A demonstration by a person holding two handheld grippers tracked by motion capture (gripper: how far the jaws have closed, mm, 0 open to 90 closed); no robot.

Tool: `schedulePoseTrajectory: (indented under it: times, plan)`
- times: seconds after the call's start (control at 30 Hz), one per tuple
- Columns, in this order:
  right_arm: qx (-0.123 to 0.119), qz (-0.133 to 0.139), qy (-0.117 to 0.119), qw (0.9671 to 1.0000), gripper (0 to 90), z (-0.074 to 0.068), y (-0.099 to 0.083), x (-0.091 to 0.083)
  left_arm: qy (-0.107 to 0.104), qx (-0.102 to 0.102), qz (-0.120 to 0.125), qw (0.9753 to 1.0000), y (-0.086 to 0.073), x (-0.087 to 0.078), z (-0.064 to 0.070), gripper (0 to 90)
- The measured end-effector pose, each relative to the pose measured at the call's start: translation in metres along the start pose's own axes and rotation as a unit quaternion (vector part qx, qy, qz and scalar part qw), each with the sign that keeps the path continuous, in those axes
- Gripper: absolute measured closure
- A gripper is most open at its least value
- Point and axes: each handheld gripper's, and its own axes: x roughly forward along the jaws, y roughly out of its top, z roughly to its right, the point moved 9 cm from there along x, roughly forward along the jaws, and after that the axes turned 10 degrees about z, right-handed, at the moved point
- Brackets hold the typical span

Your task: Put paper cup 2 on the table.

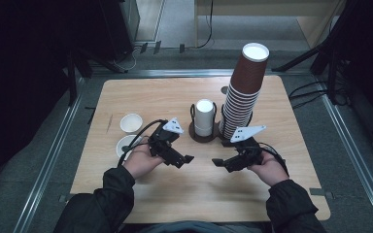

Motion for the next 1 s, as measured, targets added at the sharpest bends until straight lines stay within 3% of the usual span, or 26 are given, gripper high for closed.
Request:
schedulePoseTrajectory:
  times: [0.23,0.37,1.0]
  plan:
    - [-0.007,-0.003,0.0,1.0,21.5,0.001,-0.001,0.0,-0.001,-0.007,-0.001,1.0,-0.004,0.013,0.009,0.0]
    - [-0.002,-0.002,0.001,1.0,21.5,0.001,-0.001,0.0,-0.004,0.005,-0.008,0.9999,-0.008,0.017,0.012,0.0]
    - [-0.019,-0.012,0.002,0.9997,21.5,0.002,-0.004,0.002,0.003,0.005,-0.001,1.0,-0.012,0.017,0.007,0.0]
